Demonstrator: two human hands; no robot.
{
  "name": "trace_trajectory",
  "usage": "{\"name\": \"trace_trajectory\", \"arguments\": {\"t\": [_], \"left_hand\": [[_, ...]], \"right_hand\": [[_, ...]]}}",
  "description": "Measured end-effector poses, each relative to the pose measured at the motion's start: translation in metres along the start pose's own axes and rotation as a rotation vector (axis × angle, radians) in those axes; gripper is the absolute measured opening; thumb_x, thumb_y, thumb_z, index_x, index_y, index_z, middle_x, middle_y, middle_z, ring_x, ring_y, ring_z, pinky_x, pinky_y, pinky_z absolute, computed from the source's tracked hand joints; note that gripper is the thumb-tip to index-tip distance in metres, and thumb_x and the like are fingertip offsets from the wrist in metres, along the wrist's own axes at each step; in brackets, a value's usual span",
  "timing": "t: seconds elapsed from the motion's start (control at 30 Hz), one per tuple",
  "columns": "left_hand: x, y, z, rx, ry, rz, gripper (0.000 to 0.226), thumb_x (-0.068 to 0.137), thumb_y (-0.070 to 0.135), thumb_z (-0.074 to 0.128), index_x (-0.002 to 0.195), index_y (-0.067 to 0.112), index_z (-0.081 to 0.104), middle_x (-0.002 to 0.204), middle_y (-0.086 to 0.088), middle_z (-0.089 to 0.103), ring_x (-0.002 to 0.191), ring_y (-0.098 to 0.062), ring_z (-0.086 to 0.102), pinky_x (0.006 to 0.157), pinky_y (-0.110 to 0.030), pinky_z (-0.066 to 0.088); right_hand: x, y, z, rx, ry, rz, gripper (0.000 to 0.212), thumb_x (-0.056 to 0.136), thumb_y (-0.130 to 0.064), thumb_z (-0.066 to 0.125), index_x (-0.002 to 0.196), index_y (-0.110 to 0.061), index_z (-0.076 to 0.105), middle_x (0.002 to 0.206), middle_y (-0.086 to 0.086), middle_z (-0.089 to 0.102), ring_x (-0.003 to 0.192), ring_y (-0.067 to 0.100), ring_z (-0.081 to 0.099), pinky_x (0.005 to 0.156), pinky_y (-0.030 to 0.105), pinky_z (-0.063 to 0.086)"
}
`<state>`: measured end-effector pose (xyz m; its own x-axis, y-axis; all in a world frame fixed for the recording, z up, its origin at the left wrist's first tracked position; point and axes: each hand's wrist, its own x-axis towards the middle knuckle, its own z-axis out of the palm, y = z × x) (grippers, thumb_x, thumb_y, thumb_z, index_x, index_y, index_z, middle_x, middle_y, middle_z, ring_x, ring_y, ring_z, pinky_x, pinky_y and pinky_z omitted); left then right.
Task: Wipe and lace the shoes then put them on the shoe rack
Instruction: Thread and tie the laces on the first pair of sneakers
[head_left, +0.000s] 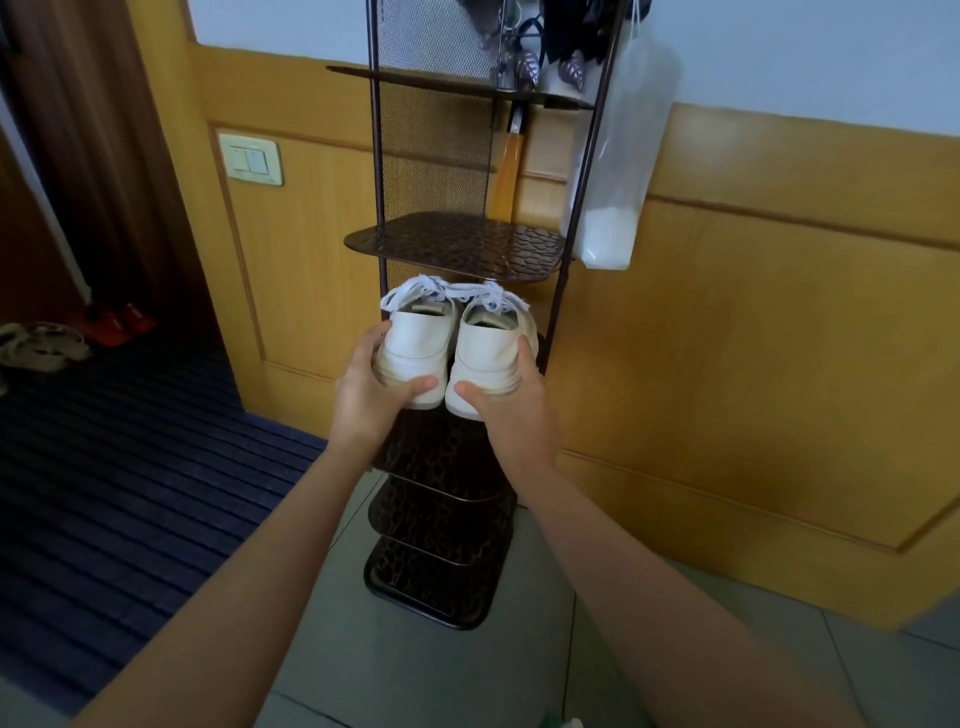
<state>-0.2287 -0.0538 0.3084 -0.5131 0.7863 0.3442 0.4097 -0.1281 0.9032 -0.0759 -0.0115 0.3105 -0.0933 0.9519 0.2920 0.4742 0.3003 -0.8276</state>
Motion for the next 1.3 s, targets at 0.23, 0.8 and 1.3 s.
{"name": "trace_trajectory", "arguments": {"t": [0.23, 0.8, 1.3], "left_hand": [[0.010, -0.001, 0.015, 0.073, 0.080, 0.031, 0.076, 0.070, 0.030, 0.079, 0.135, 0.024, 0.040, 0.133, 0.001, 0.051, 0.123, -0.019, 0.046, 0.096, -0.034, 0.044], [0.028, -0.001, 0.021, 0.166, 0.050, 0.000, 0.078, 0.077, 0.018, 0.074, 0.142, 0.020, 0.032, 0.140, -0.010, 0.040, 0.128, -0.025, 0.039, 0.100, -0.038, 0.037], [-0.048, 0.037, 0.021, 0.056, 0.309, 0.147, 0.024, 0.091, 0.016, 0.058, 0.114, 0.014, 0.056, 0.109, -0.001, 0.059, 0.095, -0.007, 0.055, 0.081, -0.020, 0.043]], "right_hand": [[0.014, 0.002, 0.006, -0.126, 0.050, -0.034, 0.096, 0.071, -0.052, 0.071, 0.147, -0.032, 0.017, 0.141, 0.001, 0.038, 0.126, 0.021, 0.041, 0.095, 0.043, 0.046], [0.025, 0.006, 0.015, -0.082, 0.077, -0.061, 0.091, 0.070, -0.037, 0.078, 0.144, -0.023, 0.026, 0.139, 0.003, 0.038, 0.125, 0.022, 0.040, 0.097, 0.041, 0.043], [0.002, 0.010, -0.054, 0.136, -0.059, 0.061, 0.056, 0.084, -0.029, 0.068, 0.132, -0.013, 0.044, 0.118, -0.006, 0.042, 0.109, 0.014, 0.049, 0.090, 0.027, 0.046]]}}
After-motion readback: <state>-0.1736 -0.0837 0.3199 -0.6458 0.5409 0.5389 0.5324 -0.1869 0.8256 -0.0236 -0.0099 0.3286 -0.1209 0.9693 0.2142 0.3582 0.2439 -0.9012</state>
